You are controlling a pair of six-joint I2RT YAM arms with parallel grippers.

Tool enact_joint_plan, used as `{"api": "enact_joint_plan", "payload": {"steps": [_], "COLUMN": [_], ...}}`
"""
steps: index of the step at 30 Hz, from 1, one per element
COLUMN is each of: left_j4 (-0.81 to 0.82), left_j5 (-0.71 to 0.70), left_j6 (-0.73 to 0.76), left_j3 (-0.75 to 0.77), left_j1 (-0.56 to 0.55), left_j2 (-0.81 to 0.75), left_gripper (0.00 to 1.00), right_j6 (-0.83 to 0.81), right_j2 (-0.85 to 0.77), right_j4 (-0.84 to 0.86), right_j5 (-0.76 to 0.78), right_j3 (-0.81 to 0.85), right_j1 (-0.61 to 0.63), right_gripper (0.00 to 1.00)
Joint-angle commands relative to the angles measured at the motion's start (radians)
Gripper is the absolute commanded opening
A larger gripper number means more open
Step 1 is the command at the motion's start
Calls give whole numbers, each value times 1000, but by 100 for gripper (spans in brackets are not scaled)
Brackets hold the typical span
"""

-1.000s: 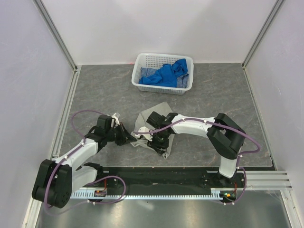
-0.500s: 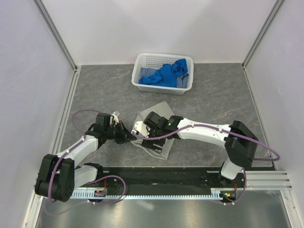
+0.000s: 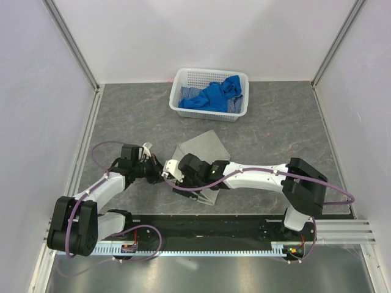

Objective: Fold the napkin, place the utensils inside, and roll it up
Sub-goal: Roll the napkin with the utensil

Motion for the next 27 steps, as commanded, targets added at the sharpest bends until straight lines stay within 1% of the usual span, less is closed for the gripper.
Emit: {"api": "enact_joint_plan", "payload": {"steps": [1, 8, 10, 11, 12, 14, 15, 17, 20, 21, 23, 24, 25, 26, 27], "left_j4": [8, 7, 7, 5, 5, 7, 5, 16, 45, 48, 50, 50, 45, 45, 45], "left_j5": [33, 37, 39, 42, 43, 45, 46, 59, 83, 85, 82, 74, 41, 21, -6], "left_j6": [11, 14, 15, 15, 17, 20, 27, 32, 29, 34, 44, 57, 60, 63, 69], "left_j3": [27, 28, 28, 28, 31, 31, 30, 28, 20, 20, 22, 23, 22, 20, 17], "left_j1": [13, 24, 27, 28, 30, 31, 33, 36, 41, 42, 45, 48, 50, 51, 51], "left_j2": [-1, 0, 0, 0, 0, 5, 6, 9, 16, 20, 23, 20, 16, 10, -6], "left_gripper": [2, 2, 2, 2, 2, 2, 2, 2, 2, 7, 21, 41, 51, 63, 66], "right_j6": [49, 89, 108, 121, 131, 142, 143, 140, 112, 99, 93, 86, 86, 86, 88], "right_j2": [28, 80, 102, 109, 123, 131, 134, 135, 145, 148, 146, 143, 140, 138, 138], "right_j4": [90, 94, 90, 89, 84, 83, 80, 77, 64, 57, 46, 23, 11, -1, -29], "right_j5": [76, 195, 208, 207, 213, 225, 225, 224, 183, 128, 58, -28, -70, -116, -158], "right_j3": [-8, -6, -5, -5, -2, -3, -2, -2, 6, 9, 23, 29, 46, 54, 72], "right_j1": [45, 105, 107, 107, 107, 108, 107, 105, 93, 84, 59, 47, 21, 6, -10], "right_gripper": [83, 81, 73, 68, 56, 45, 37, 32, 22, 16, 10, 5, 3, 0, 0]}}
